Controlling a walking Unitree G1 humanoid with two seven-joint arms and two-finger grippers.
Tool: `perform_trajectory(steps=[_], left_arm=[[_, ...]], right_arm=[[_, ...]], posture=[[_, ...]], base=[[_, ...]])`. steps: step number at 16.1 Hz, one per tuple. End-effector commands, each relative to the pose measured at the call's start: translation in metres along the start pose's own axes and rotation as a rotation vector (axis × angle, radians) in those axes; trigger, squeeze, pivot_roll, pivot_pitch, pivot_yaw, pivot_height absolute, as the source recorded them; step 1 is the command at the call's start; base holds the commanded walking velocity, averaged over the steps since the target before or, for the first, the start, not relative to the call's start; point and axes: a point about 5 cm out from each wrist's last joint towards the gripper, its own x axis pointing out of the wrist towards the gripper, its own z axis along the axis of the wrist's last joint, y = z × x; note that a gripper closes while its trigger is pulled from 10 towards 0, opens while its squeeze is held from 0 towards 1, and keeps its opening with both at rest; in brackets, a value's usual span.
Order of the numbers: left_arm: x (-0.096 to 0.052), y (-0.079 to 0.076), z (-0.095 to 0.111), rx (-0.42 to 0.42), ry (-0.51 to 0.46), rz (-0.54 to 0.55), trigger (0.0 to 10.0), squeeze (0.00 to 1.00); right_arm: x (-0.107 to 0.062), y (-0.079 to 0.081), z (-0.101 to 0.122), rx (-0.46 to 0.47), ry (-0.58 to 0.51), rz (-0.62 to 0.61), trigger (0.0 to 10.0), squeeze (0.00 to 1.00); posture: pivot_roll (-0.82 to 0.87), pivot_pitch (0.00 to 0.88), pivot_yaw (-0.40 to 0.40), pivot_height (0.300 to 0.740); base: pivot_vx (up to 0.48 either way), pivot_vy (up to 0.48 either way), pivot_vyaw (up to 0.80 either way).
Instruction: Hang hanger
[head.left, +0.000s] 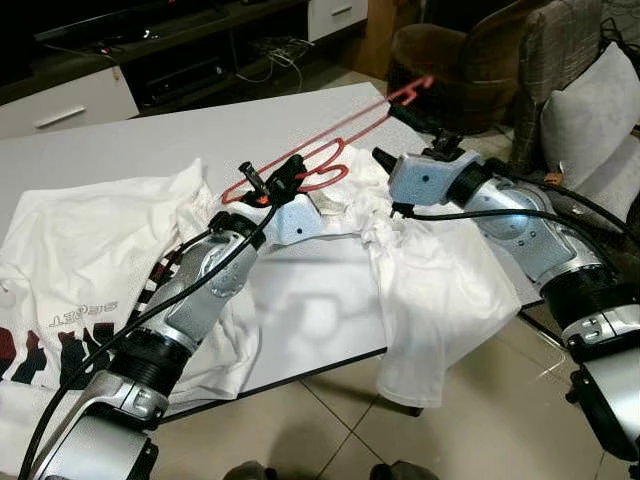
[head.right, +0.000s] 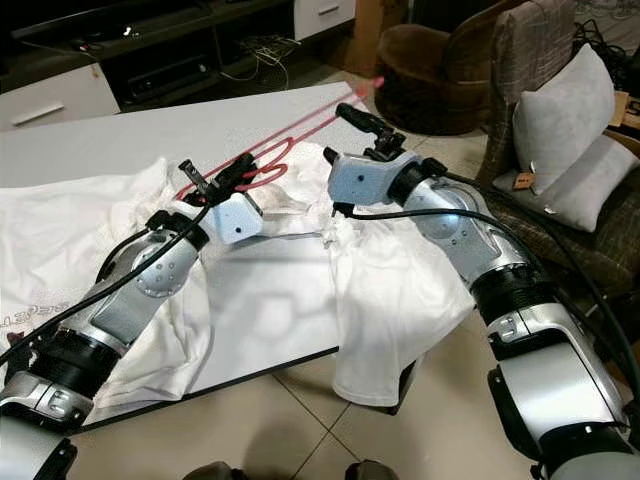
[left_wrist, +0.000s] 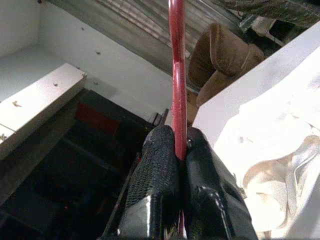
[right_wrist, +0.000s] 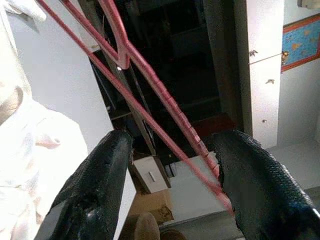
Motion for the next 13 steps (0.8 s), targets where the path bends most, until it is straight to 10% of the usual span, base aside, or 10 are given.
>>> perform_trajectory(steps=[1, 13], left_arm=[[-0.0008, 0.0014, -0.0008, 0.002, 0.004, -0.006, 10.0, 0.0], [-0.0008, 0.0014, -0.0008, 0.002, 0.004, -0.006, 10.0, 0.0]], right_arm=[[0.0004, -0.0068, 0.001, 0.008, -0.005, -0.02, 10.0, 0.0], [0.0004, -0.0068, 0.001, 0.008, -0.005, -0.02, 10.0, 0.0]], posture=[[-0.02, 0.0, 0.014, 0.736], [-0.02, 0.0, 0.014, 0.736]], base=[[0.0, 0.0, 0.0], [0.0, 0.0, 0.0]])
